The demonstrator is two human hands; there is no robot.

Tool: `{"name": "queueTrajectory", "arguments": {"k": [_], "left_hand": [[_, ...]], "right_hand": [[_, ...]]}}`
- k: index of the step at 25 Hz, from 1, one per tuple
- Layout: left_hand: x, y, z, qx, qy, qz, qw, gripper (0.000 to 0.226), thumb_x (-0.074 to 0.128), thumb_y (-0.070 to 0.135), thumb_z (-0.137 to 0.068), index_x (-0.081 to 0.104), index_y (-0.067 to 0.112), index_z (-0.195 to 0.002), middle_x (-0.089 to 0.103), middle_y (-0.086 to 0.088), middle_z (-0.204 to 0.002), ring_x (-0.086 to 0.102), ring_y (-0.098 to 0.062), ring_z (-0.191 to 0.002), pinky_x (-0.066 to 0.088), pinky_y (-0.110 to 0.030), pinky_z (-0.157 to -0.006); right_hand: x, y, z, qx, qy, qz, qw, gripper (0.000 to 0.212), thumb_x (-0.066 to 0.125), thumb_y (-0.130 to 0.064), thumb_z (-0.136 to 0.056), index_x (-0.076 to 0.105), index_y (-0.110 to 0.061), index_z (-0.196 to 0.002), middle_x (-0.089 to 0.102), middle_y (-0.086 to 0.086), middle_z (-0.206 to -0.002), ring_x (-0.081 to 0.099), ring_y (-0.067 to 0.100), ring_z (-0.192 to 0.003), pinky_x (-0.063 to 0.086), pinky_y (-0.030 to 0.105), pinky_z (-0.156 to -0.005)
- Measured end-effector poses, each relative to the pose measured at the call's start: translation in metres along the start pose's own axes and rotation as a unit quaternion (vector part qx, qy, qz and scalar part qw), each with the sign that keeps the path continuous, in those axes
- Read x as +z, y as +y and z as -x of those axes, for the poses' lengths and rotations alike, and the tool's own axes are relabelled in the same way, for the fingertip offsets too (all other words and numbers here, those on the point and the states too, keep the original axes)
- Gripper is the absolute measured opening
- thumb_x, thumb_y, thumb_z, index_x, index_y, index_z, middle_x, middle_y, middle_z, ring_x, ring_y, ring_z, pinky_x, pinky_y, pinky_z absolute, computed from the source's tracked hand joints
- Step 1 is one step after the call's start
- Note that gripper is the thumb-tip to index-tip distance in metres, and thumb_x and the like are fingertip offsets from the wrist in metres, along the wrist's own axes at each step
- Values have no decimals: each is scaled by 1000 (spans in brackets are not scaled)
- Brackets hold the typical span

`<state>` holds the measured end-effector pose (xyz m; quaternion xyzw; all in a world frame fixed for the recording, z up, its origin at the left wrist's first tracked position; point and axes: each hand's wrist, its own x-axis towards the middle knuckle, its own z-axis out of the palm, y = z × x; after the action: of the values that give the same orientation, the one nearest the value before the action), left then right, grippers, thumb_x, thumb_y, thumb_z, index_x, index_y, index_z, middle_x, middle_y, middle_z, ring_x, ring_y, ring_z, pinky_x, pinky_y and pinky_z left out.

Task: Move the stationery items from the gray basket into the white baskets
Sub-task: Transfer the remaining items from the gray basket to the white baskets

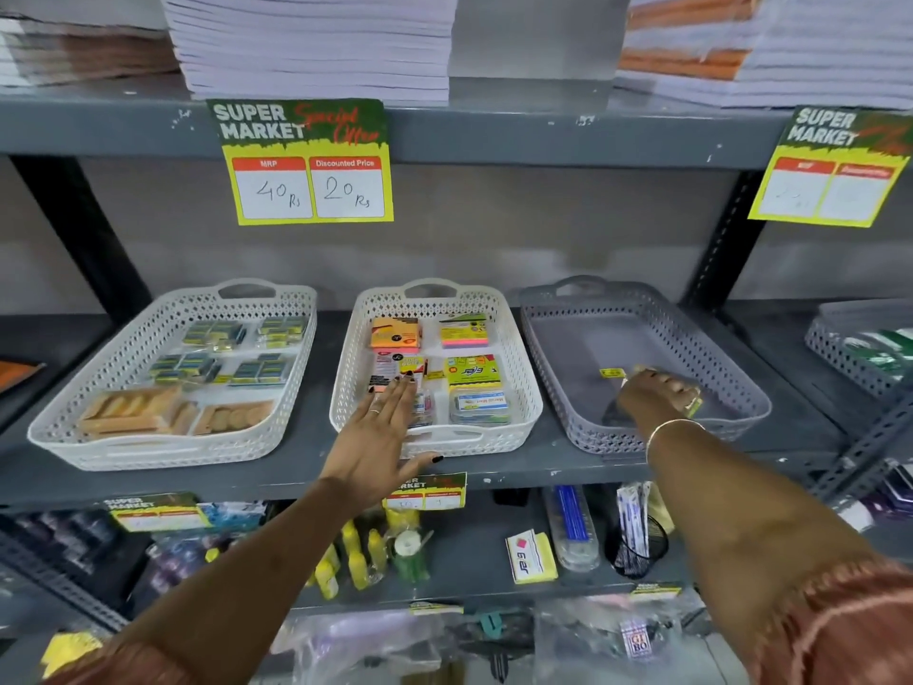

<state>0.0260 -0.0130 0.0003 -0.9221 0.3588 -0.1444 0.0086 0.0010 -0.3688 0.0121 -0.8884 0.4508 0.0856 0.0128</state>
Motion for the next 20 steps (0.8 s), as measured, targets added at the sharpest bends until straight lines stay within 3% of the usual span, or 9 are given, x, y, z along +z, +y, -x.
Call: {"name": "queueTrajectory", "arguments": {"k": [3,6,9,13,16,18,20], "left_hand": [[2,0,0,-5,1,-1,1000,92,-16,69,-78,3,2,-138,21,-14,-149,21,-24,-137,15,-40,-111],[1,0,0,-14,-5,3,1000,90,-8,68,-83,11,0,-138,30,-16,-146,28,-25,-134,21,-42,-108],[2,0,0,-4,6,6,1000,92,-15,70,-77,-1,3,-138,14,-12,-150,15,-21,-138,11,-40,-111],[3,-1,0,8,10,15,1000,95,-24,72,-68,-13,7,-136,-4,-7,-149,3,-20,-140,6,-38,-114],[1,-1,-1,18,10,4,1000,93,-24,72,-68,-18,8,-136,-13,-5,-145,-5,-18,-139,1,-37,-114],[0,-5,1,26,4,-17,1000,89,-14,71,-75,-17,8,-138,-13,-7,-148,-10,-18,-137,-3,-37,-113],[-5,-21,8,8,25,-38,999,86,-1,68,-83,-2,6,-142,5,-11,-152,1,-20,-138,0,-38,-114]], "right_hand": [[0,-3,3,-18,18,26,999,55,36,-27,-98,27,-5,-148,28,17,-152,24,37,-142,14,52,-119],[3,-4,5,-10,29,4,1000,57,45,-31,-95,31,-7,-145,28,17,-152,23,37,-142,21,51,-116],[6,-5,4,-2,33,-52,998,54,48,-25,-94,31,-4,-141,30,22,-152,26,41,-141,23,48,-114],[0,-11,7,-17,44,-24,999,51,48,-15,-92,33,-5,-140,39,18,-147,32,37,-138,23,50,-116],[-14,-28,18,-46,76,-40,995,49,46,-12,-92,34,-6,-139,40,17,-145,33,34,-137,31,50,-109],[-31,-52,31,-89,107,-64,988,47,45,-10,-93,34,-4,-139,41,18,-143,35,34,-135,38,47,-103],[-51,-87,46,-130,130,-95,978,43,43,-10,-95,38,-4,-137,43,18,-141,38,34,-133,42,46,-101]]}}
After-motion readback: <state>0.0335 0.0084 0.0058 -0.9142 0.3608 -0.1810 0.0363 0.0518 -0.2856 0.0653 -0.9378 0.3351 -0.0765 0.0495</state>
